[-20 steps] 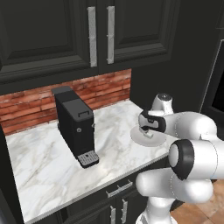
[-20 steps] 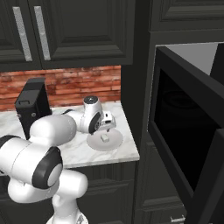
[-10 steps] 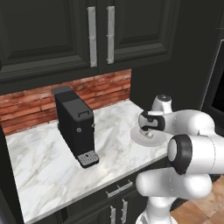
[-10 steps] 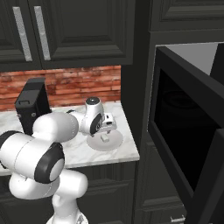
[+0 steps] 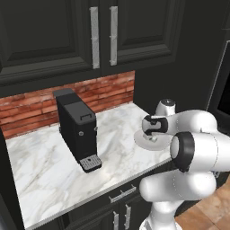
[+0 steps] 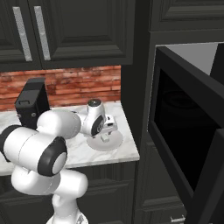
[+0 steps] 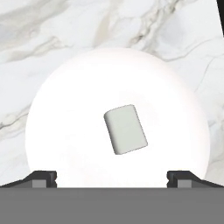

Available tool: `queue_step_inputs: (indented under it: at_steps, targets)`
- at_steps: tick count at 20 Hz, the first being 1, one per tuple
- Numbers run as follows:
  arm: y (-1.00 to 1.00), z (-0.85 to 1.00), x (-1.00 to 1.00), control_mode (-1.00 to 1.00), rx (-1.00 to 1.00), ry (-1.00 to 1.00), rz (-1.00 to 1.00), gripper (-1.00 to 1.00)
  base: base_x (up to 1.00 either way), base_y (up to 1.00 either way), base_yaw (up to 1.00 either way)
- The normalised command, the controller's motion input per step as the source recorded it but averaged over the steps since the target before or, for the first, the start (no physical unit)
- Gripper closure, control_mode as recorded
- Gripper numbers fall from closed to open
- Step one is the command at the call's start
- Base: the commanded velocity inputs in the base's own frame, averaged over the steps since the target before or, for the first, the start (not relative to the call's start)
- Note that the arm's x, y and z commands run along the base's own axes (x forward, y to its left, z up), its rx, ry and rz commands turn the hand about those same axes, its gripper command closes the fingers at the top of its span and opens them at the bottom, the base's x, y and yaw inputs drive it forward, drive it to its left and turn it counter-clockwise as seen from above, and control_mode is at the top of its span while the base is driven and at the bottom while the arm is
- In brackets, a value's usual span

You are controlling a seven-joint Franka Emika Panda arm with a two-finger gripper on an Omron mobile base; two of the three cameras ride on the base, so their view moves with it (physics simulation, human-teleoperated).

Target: Pick the marshmallow from the counter and place it in the microwave. Then turn on the microwave.

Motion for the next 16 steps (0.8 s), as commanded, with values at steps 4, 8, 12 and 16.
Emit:
queue_step_inputs:
  at_steps: [4, 8, 12, 16]
  targets:
    - [-0.02, -0.11, 0.12, -1.00, 0.00, 0.00, 0.01, -1.00, 0.00, 0.00, 0.00]
    - [-0.01, -0.12, 0.11, -1.00, 0.00, 0.00, 0.01, -1.00, 0.00, 0.00, 0.00]
    - [-0.01, -0.12, 0.11, -1.00, 0.00, 0.01, 0.01, -1.00, 0.00, 0.00, 0.00]
    - [-0.02, -0.11, 0.09, -1.00, 0.00, 0.01, 0.01, -1.00, 0.00, 0.00, 0.00]
